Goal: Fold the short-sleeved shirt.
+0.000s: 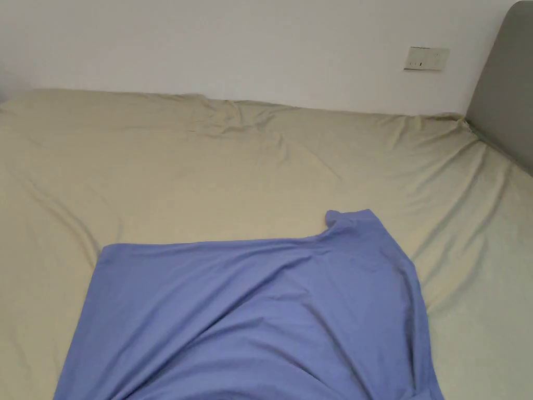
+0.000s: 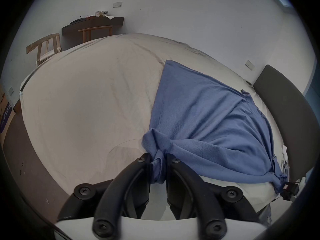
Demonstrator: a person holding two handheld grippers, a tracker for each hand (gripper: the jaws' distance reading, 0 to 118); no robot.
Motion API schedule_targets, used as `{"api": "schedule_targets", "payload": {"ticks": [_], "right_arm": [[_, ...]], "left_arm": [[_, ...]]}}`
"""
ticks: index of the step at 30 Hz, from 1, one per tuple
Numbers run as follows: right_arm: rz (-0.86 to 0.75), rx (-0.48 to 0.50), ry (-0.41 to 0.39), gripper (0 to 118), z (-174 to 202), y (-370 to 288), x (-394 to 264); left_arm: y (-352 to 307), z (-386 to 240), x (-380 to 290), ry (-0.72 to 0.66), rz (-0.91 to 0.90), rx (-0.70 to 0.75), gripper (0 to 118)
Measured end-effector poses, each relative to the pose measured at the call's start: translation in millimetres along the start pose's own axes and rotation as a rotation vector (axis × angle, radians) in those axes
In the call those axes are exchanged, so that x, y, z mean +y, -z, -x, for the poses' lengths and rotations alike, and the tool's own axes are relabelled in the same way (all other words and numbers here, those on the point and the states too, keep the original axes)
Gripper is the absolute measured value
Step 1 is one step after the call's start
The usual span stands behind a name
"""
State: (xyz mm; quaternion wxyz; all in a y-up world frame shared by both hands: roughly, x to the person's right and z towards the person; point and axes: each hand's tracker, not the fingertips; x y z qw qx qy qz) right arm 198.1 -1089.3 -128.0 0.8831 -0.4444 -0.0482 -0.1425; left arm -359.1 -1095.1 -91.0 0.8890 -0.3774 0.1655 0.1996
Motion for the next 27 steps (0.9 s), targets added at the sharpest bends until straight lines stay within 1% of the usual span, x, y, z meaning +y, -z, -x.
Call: {"api": "schedule_targets", "payload": {"ticks": [2, 3, 4, 5, 6, 7, 10, 13, 16, 19, 22, 27], "right_arm": [[0.035, -0.005, -0.013, 77, -0.1, 11.4, 2.4], [0.035, -0.037, -0.063, 58, 3.1, 10.7, 3.2], [0.022, -0.021, -0.129, 32, 6.4, 7.9, 5.0], [0.048, 0.051, -0.133, 14, 7.5, 6.9, 6.3], [0.058, 0.086, -0.103, 11, 9.0, 6.3, 5.9], [0.055, 0.081, -0.075, 11, 11.7, 4.7, 6.2], [0.024, 0.034, -0.136, 10, 20.3, -4.9, 11.3], [0.002, 0.055, -0.137, 10, 25.1, -17.0, 31.4], [-0.071, 0.070, -0.155, 10, 36.1, -17.5, 67.8], [-0.135, 0.090, -0.161, 10, 54.1, -3.8, 112.1], [-0.177, 0.111, -0.169, 9, 76.2, 21.2, 151.9], [-0.197, 0.099, -0.220, 9, 116.7, 66.8, 203.0]], "left_arm": [[-0.5, -0.5, 0.0, -0.009, -0.001, -0.001, 16], [-0.6, -0.7, 0.1, -0.013, -0.001, 0.001, 16], [-0.7, -1.1, 0.2, -0.015, -0.001, 0.002, 16], [-0.9, -2.0, 0.1, -0.015, 0.000, 0.004, 16], [-1.4, -2.7, 0.2, -0.015, 0.001, 0.005, 16], [-2.8, -3.8, 0.6, -0.015, 0.002, 0.008, 16], [-11.4, -4.1, 5.6, -0.027, -0.013, 0.000, 15], [-20.6, -5.3, 22.4, -0.018, -0.042, -0.026, 15], [-14.1, -10.1, 48.8, 0.051, -0.083, -0.030, 15], [5.4, -15.9, 75.1, 0.093, -0.080, -0.014, 15], [30.1, -21.0, 96.3, 0.087, -0.072, -0.011, 15], [60.9, -26.7, 118.4, 0.075, -0.068, 0.016, 15]]}}
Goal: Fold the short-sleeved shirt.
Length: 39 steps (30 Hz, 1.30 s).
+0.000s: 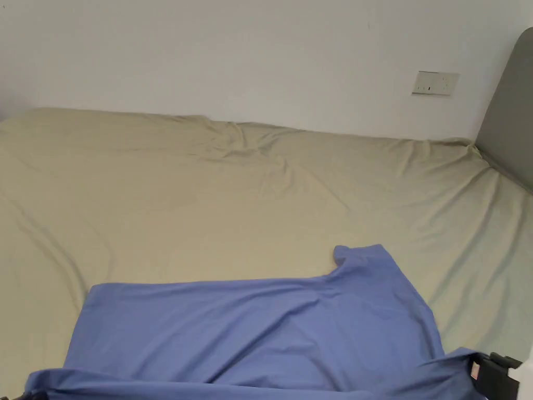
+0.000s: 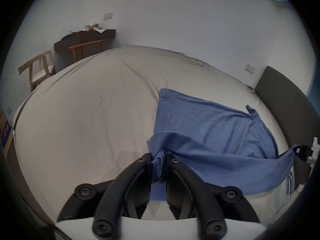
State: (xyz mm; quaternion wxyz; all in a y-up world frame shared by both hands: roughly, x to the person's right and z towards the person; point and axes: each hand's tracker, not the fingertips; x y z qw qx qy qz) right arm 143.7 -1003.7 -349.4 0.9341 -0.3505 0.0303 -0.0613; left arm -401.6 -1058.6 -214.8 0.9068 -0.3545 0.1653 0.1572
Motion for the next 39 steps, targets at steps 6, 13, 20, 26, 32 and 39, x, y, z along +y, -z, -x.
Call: {"api": "schedule_targets", "payload": {"ticks": [6, 13, 20, 26, 32, 39], "right_arm": [[0.036, -0.033, -0.068, 9, 23.7, 63.4, 26.9], [0.141, -0.015, -0.032, 71, 22.7, 103.8, 13.0], [-0.016, 0.022, -0.030, 84, 8.5, 20.0, -22.6], [0.027, 0.091, 0.038, 8, -8.0, -50.0, -82.1], [0.035, -0.023, 0.164, 2, -10.4, -81.0, -141.5], [0.054, 0.066, 0.272, 2, -10.4, -88.0, -153.4]], "left_arm": [[31.3, 3.4, 1.2, -0.014, 0.071, 0.028, 15], [33.7, 11.9, -13.1, -0.054, 0.114, -0.018, 29], [-33.7, 28.1, -29.6, -0.121, 0.009, -0.027, 64], [-77.1, 21.2, -58.0, -0.046, -0.027, -0.001, 0], [-79.1, 17.6, -89.4, -0.097, 0.006, -0.065, 0], [-38.9, 21.6, -64.5, -0.198, -0.009, -0.163, 28]]}}
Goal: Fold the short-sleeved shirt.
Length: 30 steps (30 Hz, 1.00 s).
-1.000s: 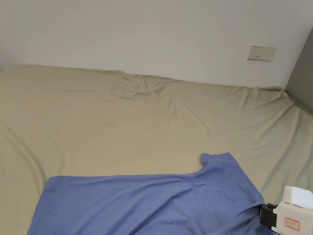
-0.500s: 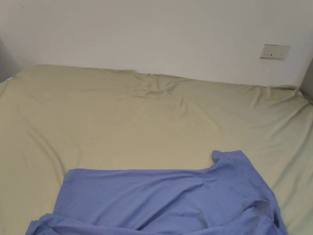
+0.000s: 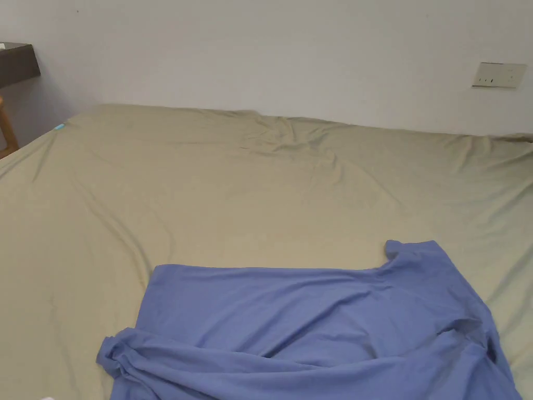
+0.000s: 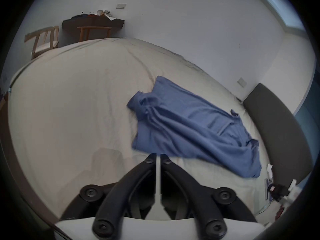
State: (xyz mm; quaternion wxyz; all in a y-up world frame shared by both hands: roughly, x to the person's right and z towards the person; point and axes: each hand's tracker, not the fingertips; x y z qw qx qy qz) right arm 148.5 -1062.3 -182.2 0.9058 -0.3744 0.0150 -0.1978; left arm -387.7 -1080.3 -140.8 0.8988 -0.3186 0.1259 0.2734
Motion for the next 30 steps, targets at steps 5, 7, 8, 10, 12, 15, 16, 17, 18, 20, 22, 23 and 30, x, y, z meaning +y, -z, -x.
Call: {"api": "schedule_targets", "payload": {"ticks": [5, 7, 8, 10, 12, 15, 16, 17, 18, 20, 22, 23, 30], "right_arm": [[-0.009, -0.011, -0.024, 2, 1.7, 2.1, 6.8], [-0.008, -0.006, -0.015, 2, 1.5, 1.8, 8.0], [-0.008, -0.005, -0.019, 2, 1.7, 1.5, 10.1], [-0.004, -0.022, -0.050, 2, 3.0, 4.4, 14.0], [0.000, -0.062, -0.113, 2, 3.3, 8.7, 20.5], [-0.012, -0.101, -0.173, 52, 3.4, 20.2, 29.3], [-0.013, -0.092, -0.177, 78, 1.7, 25.7, 31.6], [-0.015, -0.082, -0.175, 101, -1.6, 33.2, 34.1], [0.005, -0.082, -0.164, 114, -3.9, 42.8, 37.9], [0.054, -0.082, -0.149, 107, -9.8, 57.4, 43.4], [0.055, -0.101, -0.142, 101, -13.8, 73.9, 44.5], [0.058, -0.117, -0.144, 95, -15.0, 82.2, 45.0], [0.064, -0.129, -0.200, 57, -7.3, 127.9, 48.7]], "left_arm": [[45.6, 3.0, 16.0, 0.014, 0.071, 0.037, 66], [56.0, -1.6, 14.8, 0.031, 0.089, 0.050, 65], [60.8, -3.7, 13.8, 0.048, 0.095, 0.057, 65], [67.6, -7.2, 9.6, 0.119, 0.092, 0.126, 46], [62.9, -9.5, 6.7, 0.195, 0.054, 0.192, 12], [60.7, -5.2, 7.9, 0.076, 0.064, 0.123, 7], [61.3, -3.7, 7.3, 0.077, 0.064, 0.119, 6], [62.3, -2.2, 5.5, 0.080, 0.060, 0.119, 7], [62.7, -2.8, 3.6, 0.082, 0.055, 0.119, 6], [62.3, -5.0, 4.2, 0.090, 0.051, 0.120, 6], [63.9, -5.3, 4.8, 0.095, 0.057, 0.124, 6], [63.9, -7.6, 4.2, 0.099, 0.057, 0.127, 6], [64.8, -12.1, 5.5, 0.128, 0.064, 0.145, 6]]}}
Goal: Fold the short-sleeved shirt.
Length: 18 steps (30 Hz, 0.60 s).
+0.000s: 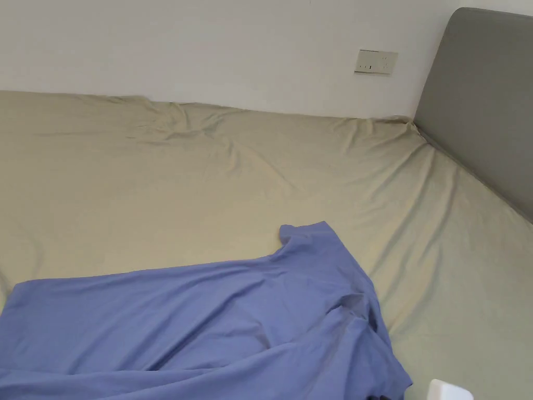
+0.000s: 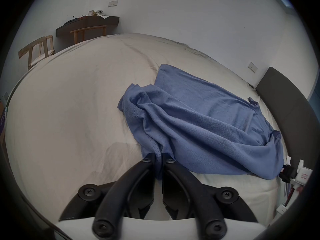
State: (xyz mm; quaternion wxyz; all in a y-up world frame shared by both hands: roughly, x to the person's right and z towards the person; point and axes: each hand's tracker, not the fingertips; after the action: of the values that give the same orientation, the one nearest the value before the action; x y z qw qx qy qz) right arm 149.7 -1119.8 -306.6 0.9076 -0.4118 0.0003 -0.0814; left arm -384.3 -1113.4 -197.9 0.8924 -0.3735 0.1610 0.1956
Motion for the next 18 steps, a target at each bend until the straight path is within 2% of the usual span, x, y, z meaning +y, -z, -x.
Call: {"api": "schedule_targets", "payload": {"ticks": [1, 2, 3, 4, 5, 7, 9, 14, 17, 18], "right_arm": [[-0.019, -0.012, -0.025, 57, 2.8, -1.5, 1.3], [-0.011, -0.032, -0.050, 48, 4.5, -4.5, 2.9], [-0.031, -0.001, -0.038, 26, 2.7, -7.6, 2.7], [-0.040, 0.077, 0.021, 9, 1.3, -10.2, 2.7], [0.029, 0.081, 0.041, 9, -0.9, -12.8, 6.4], [0.002, 0.074, 0.033, 8, -3.3, -23.3, 6.1], [-0.024, 0.028, 0.009, 8, -7.1, -39.5, 8.1], [-0.044, 0.043, 0.034, 8, -22.3, -86.1, 10.9], [-0.062, -0.048, -0.044, 8, -28.1, -116.6, -0.4], [-0.048, -0.057, -0.044, 8, -28.9, -122.6, -4.4]], "left_arm": [[-0.6, -2.3, 0.8, 0.002, 0.002, 0.004, 6], [-1.2, -4.1, 1.5, 0.010, 0.004, 0.013, 6], [-2.8, -6.2, 2.6, 0.015, 0.006, 0.020, 6], [-4.3, -7.9, 3.7, 0.018, 0.008, 0.026, 6], [-7.5, -10.2, 4.9, 0.019, 0.008, 0.028, 6], [-15.3, -9.8, 6.9, 0.021, 0.009, 0.015, 6], [-27.0, -4.3, 8.5, 0.017, -0.005, -0.016, 6], [-82.8, -1.9, 16.3, -0.012, -0.043, -0.114, 6], [-108.3, 6.9, 11.6, 0.035, -0.063, -0.104, 6], [-112.1, 10.5, 8.1, 0.044, -0.060, -0.095, 6]]}}
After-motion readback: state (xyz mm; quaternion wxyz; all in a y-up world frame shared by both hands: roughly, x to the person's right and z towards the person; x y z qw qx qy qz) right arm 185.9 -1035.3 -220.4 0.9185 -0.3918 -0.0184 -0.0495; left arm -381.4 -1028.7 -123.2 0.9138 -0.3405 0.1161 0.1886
